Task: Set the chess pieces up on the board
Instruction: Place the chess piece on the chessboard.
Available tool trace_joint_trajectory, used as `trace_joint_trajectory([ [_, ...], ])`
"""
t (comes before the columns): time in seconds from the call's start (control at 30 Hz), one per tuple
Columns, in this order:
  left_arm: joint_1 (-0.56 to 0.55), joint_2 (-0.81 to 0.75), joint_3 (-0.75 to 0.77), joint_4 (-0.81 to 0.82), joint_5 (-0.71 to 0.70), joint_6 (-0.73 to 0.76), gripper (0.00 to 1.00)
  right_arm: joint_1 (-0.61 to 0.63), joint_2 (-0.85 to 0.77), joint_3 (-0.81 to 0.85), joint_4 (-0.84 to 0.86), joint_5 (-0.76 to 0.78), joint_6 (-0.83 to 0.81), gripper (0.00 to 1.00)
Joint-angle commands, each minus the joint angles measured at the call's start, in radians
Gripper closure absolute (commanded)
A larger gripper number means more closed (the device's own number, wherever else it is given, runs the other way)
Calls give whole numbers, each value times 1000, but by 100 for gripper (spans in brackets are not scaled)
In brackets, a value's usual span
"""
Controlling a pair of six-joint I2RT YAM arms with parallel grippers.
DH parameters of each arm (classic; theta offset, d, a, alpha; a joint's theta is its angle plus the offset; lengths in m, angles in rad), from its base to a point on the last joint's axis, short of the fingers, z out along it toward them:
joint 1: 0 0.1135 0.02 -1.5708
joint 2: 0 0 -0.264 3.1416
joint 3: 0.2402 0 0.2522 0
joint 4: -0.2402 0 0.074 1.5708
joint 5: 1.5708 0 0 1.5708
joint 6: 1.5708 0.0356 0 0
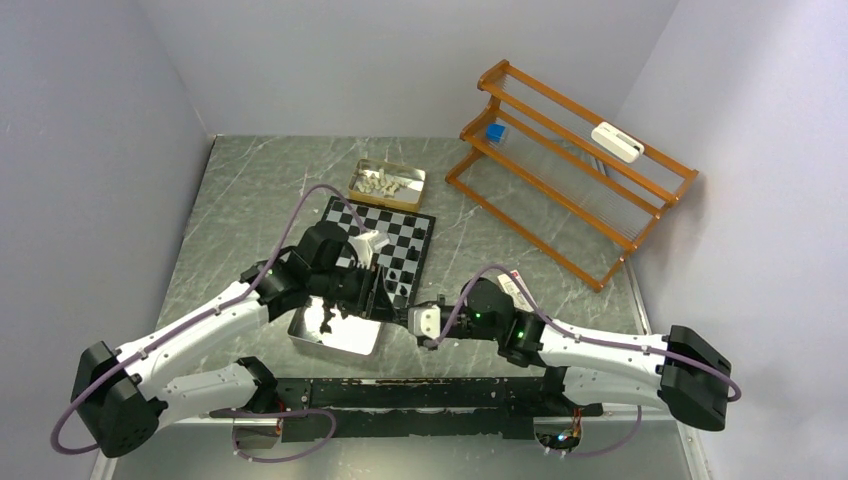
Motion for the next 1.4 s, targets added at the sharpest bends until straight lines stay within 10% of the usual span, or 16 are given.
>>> trace_joint_trajectory([
  [0.0,-5,-43,60,-11,-78,10,65,8,8,-14,159,140,206,98],
  [0.57,-6,-77,73,30,-194,-28,69,7,31,-1,261,301,467,100],
  [0.97,-5,-74,60,56,-174,-36,91,8,24,-24,291,322,497,99],
  [1.37,-4,141,307,-207,-412,85,94,7,-133,-89,191,400,584,24],
])
